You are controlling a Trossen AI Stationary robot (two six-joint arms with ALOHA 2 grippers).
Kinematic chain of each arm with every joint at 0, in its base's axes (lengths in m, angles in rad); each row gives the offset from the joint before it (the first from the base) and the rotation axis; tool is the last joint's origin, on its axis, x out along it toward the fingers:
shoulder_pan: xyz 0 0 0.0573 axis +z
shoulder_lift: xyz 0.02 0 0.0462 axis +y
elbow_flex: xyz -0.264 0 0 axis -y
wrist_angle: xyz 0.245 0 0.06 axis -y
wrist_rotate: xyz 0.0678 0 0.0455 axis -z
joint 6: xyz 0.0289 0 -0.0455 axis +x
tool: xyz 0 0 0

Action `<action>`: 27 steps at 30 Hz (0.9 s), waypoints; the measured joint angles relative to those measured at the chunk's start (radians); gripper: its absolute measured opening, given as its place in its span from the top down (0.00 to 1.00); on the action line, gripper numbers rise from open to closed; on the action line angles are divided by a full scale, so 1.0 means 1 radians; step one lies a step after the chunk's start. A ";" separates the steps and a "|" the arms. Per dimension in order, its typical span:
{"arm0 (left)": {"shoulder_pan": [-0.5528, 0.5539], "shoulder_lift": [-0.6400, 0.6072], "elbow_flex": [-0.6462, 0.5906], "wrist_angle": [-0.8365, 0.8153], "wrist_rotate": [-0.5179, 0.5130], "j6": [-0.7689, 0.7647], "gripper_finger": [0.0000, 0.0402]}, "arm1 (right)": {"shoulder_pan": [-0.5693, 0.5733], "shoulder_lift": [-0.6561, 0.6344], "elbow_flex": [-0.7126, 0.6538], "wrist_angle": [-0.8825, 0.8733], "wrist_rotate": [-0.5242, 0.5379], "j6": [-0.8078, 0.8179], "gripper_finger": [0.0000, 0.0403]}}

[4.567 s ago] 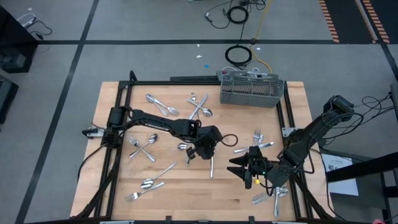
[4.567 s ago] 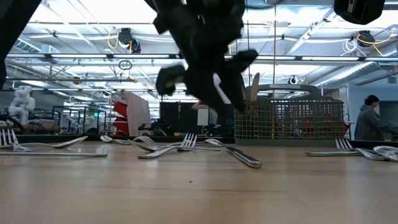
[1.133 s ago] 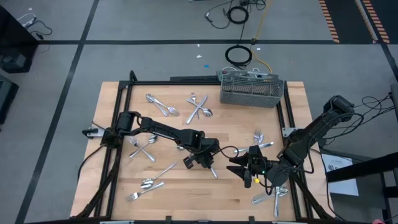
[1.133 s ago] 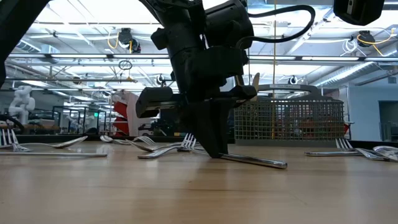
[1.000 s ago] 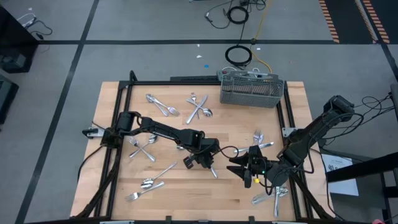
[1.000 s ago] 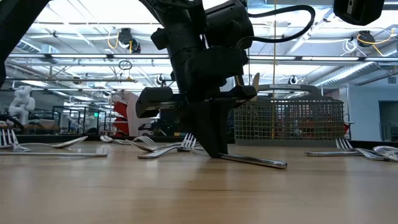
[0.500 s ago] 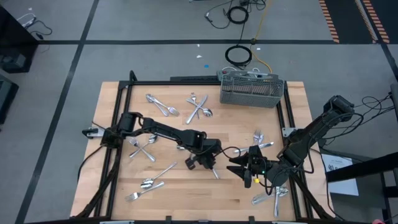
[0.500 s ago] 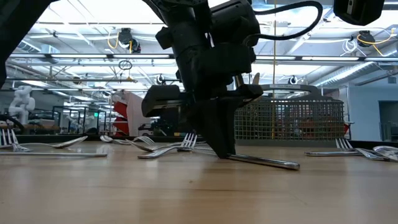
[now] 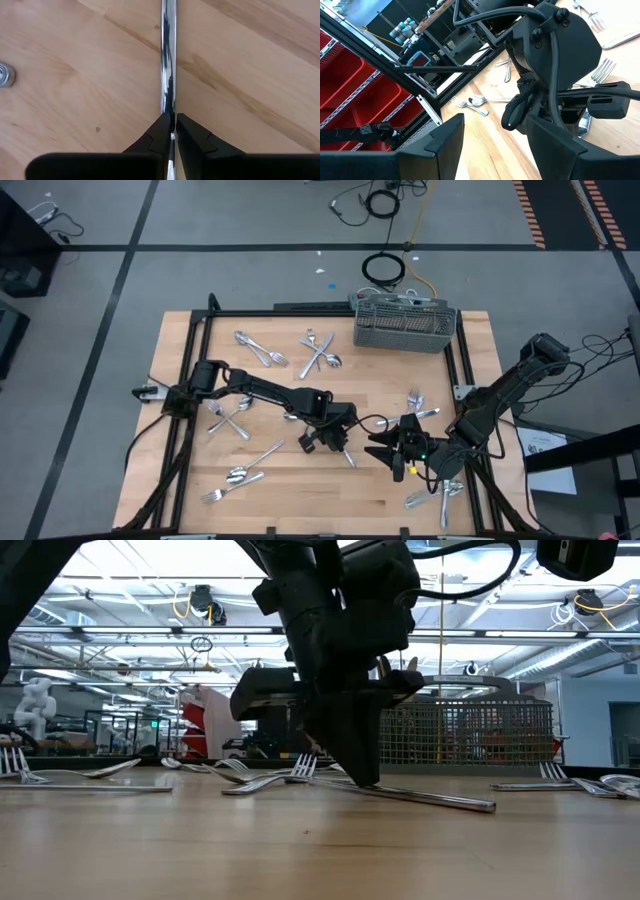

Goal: Sort silverware
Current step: Put the silver knife into the silverware basket

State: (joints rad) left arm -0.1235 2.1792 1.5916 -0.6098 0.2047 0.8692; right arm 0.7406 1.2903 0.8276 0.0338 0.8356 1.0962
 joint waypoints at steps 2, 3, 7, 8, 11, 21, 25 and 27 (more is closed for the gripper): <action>0.000 0.000 0.000 0.002 0.000 0.000 0.90 | 0.000 0.000 0.000 0.000 0.000 0.000 0.50; 0.000 0.000 0.000 0.007 0.000 0.000 0.90 | 0.000 0.000 0.000 0.000 0.000 0.000 0.50; 0.000 -0.001 0.000 0.021 -0.003 0.000 0.90 | 0.000 0.000 0.000 0.000 0.000 -0.004 0.50; -0.001 -0.002 0.000 0.021 -0.004 0.000 0.89 | 0.000 0.000 0.000 0.000 0.000 -0.005 0.50; -0.009 -0.004 0.001 0.021 -0.028 -0.031 0.87 | 0.000 0.000 0.000 0.000 0.000 -0.005 0.50; -0.010 -0.038 0.003 -0.012 -0.036 -0.130 0.66 | 0.000 0.000 0.000 -0.003 0.000 -0.015 0.50; 0.002 -0.017 0.002 -0.009 -0.003 -0.130 0.63 | 0.000 0.000 0.000 -0.004 0.000 -0.016 0.50; 0.006 -0.011 0.002 0.014 0.001 -0.130 0.63 | 0.000 0.000 0.000 -0.004 0.000 -0.016 0.50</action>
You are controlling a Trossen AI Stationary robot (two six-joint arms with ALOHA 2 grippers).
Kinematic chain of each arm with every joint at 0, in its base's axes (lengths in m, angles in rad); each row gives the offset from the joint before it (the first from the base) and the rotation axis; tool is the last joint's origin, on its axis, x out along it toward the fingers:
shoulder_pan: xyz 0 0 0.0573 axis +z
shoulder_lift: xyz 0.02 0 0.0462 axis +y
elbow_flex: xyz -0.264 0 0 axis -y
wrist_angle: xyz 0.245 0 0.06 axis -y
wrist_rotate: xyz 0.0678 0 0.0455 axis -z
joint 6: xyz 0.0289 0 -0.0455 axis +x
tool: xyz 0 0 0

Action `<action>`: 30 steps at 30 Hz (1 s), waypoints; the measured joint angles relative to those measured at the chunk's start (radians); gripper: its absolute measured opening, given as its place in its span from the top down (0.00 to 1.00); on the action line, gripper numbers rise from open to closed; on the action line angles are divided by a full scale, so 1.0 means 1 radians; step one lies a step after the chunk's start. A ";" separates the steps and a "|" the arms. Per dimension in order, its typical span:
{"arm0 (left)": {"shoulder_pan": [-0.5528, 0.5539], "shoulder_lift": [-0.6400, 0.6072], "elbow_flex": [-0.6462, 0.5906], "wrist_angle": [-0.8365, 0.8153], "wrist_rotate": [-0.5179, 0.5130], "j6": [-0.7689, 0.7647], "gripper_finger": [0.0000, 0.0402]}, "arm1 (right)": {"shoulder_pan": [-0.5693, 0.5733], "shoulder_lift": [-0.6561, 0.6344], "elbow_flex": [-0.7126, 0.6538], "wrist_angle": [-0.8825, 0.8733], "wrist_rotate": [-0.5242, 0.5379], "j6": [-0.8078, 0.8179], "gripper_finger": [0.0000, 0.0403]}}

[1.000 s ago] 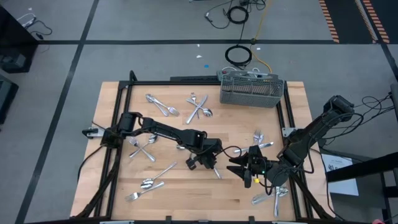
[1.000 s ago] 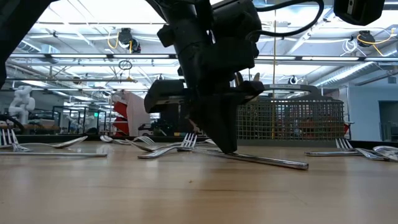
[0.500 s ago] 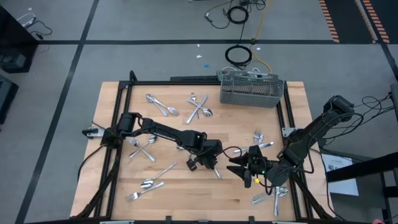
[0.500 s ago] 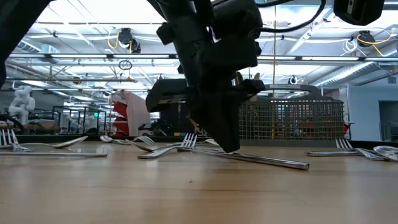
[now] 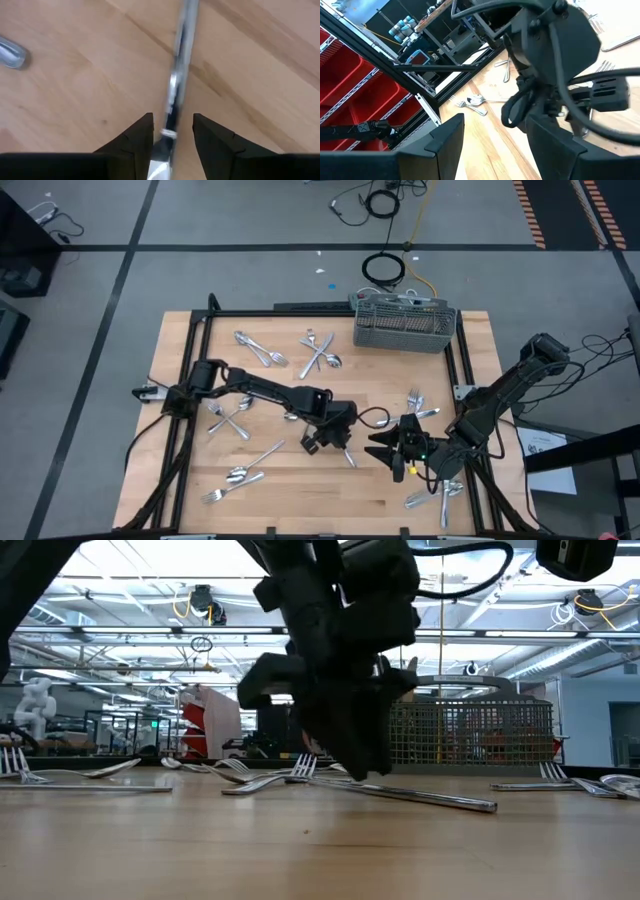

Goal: Sort silverware
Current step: Put the silver knife into the silverware basket

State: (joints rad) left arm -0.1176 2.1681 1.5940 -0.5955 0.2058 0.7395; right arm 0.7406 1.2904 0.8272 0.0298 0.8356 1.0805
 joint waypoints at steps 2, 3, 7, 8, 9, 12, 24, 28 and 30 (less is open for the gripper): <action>0.003 0.007 0.000 -0.005 0.000 0.000 0.63 | 0.000 0.000 0.000 0.001 0.000 0.000 0.50; 0.004 0.016 0.001 0.006 0.001 0.000 0.63 | 0.000 0.000 0.000 0.003 0.000 0.000 0.50; 0.006 0.034 0.001 0.016 0.006 0.000 0.63 | 0.000 0.000 0.000 0.002 0.000 0.004 0.50; 0.006 0.035 0.002 0.014 0.007 -0.001 0.63 | 0.001 0.000 0.000 0.002 -0.001 0.004 0.50; 0.005 0.037 0.002 0.010 0.011 -0.002 0.63 | 0.001 0.000 0.000 0.002 -0.001 0.006 0.50; 0.003 0.045 0.005 -0.001 0.011 -0.002 0.63 | 0.001 0.000 0.000 0.004 -0.004 0.012 0.50; 0.003 0.045 0.004 -0.061 0.050 -0.001 0.83 | 0.001 0.000 0.000 0.004 -0.004 0.014 0.50; 0.003 0.046 0.003 -0.060 0.050 -0.001 0.86 | 0.001 0.000 0.000 0.004 -0.004 0.014 0.50; 0.003 0.046 0.003 -0.060 0.048 -0.001 0.86 | 0.001 0.000 0.000 0.004 -0.004 0.015 0.50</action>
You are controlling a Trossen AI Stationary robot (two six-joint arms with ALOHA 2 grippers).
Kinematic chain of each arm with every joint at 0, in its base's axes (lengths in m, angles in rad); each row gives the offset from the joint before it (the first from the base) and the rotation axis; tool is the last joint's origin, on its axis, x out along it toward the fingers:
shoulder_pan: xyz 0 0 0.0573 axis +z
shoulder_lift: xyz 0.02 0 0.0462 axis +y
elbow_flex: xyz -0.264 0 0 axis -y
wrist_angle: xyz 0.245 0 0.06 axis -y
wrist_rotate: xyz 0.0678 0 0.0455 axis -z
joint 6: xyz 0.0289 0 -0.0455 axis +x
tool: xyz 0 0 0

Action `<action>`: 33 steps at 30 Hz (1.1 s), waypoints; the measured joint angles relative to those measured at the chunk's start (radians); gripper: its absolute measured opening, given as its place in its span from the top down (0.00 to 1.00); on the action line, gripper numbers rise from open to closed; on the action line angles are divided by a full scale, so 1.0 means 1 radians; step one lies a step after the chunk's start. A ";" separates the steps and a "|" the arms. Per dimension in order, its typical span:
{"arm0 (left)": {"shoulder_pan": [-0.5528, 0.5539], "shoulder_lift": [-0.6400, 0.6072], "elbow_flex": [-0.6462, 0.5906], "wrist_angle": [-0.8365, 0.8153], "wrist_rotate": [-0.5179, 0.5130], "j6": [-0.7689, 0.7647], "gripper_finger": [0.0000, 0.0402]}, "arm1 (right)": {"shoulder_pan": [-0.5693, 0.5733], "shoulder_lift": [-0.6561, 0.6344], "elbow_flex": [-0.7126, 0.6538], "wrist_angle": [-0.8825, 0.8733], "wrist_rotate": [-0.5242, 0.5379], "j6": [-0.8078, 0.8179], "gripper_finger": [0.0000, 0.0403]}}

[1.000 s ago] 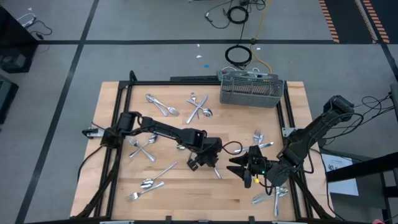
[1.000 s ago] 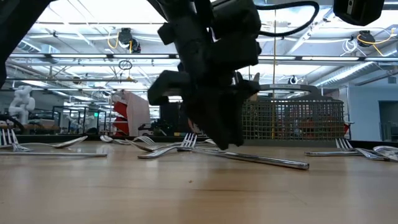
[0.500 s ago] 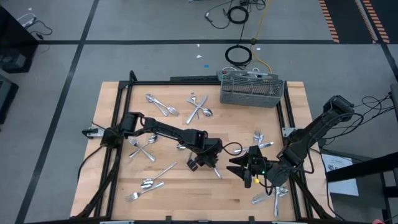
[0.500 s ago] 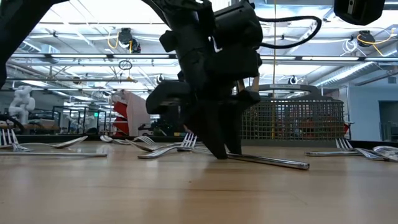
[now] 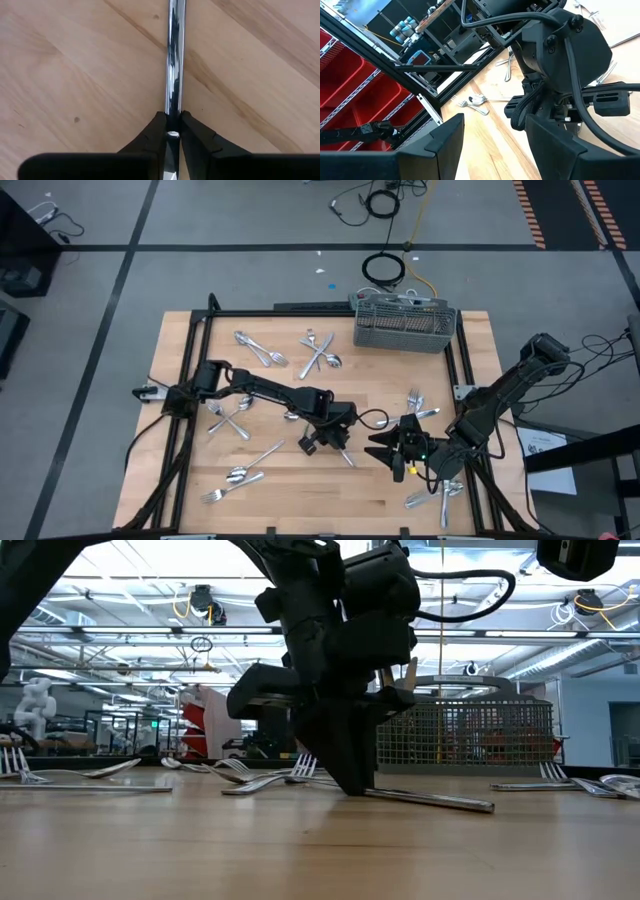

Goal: Sort silverware
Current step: Put the silver knife into the silverware basket

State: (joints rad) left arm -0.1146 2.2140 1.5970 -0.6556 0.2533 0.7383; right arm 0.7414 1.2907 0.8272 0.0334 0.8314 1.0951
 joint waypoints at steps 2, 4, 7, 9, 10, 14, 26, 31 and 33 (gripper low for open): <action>0.000 0.001 0.000 0.000 0.000 0.000 0.86 | 0.000 0.000 0.000 0.000 0.000 0.000 0.50; 0.000 0.001 -0.001 0.001 -0.001 0.000 0.85 | 0.000 0.000 0.000 0.000 0.000 0.000 0.50; 0.000 0.001 -0.001 0.002 -0.003 0.000 0.85 | 0.000 0.000 0.000 0.000 0.000 0.000 0.50; 0.000 0.001 -0.001 0.002 -0.004 -0.001 0.86 | 0.000 0.000 0.000 0.000 0.000 -0.001 0.50; -0.001 0.001 -0.001 0.002 -0.004 -0.001 0.86 | 0.000 0.000 0.000 0.000 0.000 -0.002 0.50; -0.001 0.001 -0.002 0.008 -0.005 -0.024 0.86 | 0.000 0.000 0.000 0.000 0.000 -0.005 0.50; -0.001 0.001 -0.004 0.048 -0.007 -0.027 0.86 | 0.000 0.000 0.000 -0.001 0.006 -0.018 0.50; -0.001 0.001 -0.004 0.045 -0.007 -0.027 0.86 | 0.000 0.000 0.000 -0.001 0.006 -0.018 0.50; -0.001 0.001 -0.003 0.040 -0.007 -0.028 0.86 | 0.000 0.000 0.000 -0.001 0.006 -0.011 0.50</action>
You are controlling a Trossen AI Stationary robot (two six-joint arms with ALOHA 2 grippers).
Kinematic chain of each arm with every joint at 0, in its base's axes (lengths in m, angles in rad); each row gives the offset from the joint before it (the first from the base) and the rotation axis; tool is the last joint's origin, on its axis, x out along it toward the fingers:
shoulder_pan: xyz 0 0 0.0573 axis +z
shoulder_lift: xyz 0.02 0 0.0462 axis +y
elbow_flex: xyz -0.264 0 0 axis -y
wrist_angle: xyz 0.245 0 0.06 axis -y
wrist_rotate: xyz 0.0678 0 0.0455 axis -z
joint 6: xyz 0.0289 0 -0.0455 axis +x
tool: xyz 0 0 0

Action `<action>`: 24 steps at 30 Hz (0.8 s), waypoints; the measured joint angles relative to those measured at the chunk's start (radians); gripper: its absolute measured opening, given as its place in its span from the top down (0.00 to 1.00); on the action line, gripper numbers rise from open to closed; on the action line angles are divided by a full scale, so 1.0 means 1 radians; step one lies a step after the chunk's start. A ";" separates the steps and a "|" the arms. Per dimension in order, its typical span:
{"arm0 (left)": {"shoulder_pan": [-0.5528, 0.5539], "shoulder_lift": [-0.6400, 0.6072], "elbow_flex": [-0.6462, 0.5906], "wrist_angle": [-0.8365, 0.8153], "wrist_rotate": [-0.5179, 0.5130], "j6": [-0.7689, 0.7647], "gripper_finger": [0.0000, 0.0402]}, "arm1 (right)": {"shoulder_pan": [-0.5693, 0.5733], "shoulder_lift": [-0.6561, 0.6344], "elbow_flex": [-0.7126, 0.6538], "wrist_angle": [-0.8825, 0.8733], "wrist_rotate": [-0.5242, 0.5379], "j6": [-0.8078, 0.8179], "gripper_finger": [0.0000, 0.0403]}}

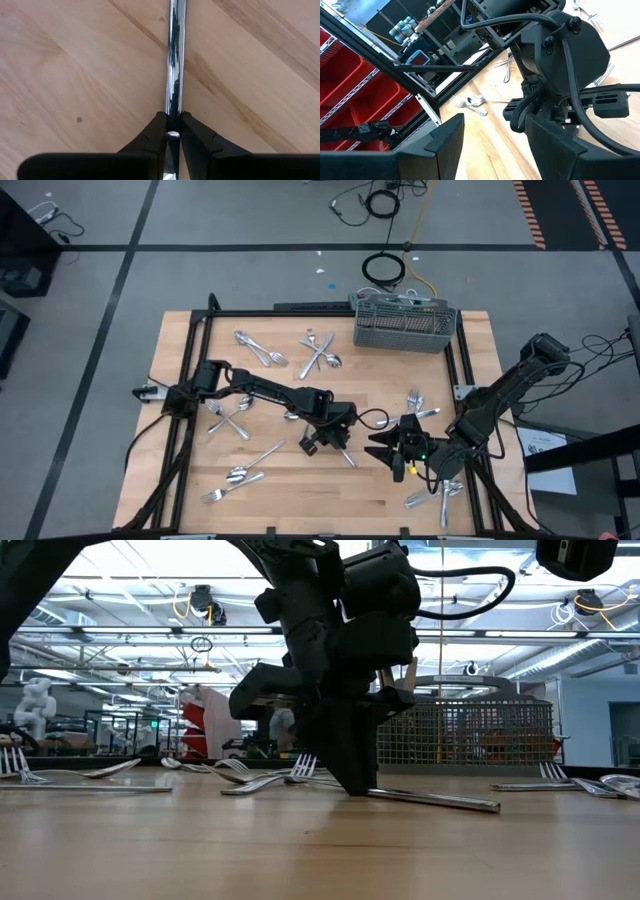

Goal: Sort silverware
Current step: Put the silver knife into the silverware basket

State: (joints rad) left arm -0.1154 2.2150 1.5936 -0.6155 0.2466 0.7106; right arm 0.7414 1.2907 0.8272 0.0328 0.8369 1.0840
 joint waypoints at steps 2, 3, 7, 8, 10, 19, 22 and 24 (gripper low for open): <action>0.000 -0.001 0.000 -0.003 0.000 -0.002 0.86 | 0.000 0.000 0.000 0.001 0.000 0.001 0.50; 0.000 -0.004 0.000 -0.005 0.000 -0.003 0.86 | 0.000 0.000 0.000 0.001 -0.001 0.001 0.50; 0.004 -0.011 -0.001 -0.003 0.003 -0.025 0.86 | 0.000 0.000 0.000 0.001 -0.001 0.001 0.50; 0.004 -0.014 -0.002 -0.003 0.006 -0.026 0.86 | 0.000 0.000 0.000 0.001 -0.001 0.002 0.50; 0.005 -0.015 -0.002 0.001 0.006 -0.025 0.86 | 0.000 0.000 0.000 0.002 -0.001 0.002 0.50; 0.005 -0.034 -0.003 0.002 0.007 -0.025 0.86 | 0.000 -0.033 0.000 0.005 -0.001 -0.025 0.50; 0.005 -0.034 -0.003 -0.001 0.007 -0.025 0.86 | 0.000 -0.040 0.000 0.006 -0.001 -0.033 0.50; 0.006 -0.035 -0.003 0.000 0.008 -0.025 0.86 | 0.000 -0.040 0.000 0.009 -0.001 -0.045 0.50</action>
State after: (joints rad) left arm -0.1097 2.1796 1.5906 -0.6151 0.2543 0.6857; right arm 0.7414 1.2503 0.8272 0.0413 0.8360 1.0389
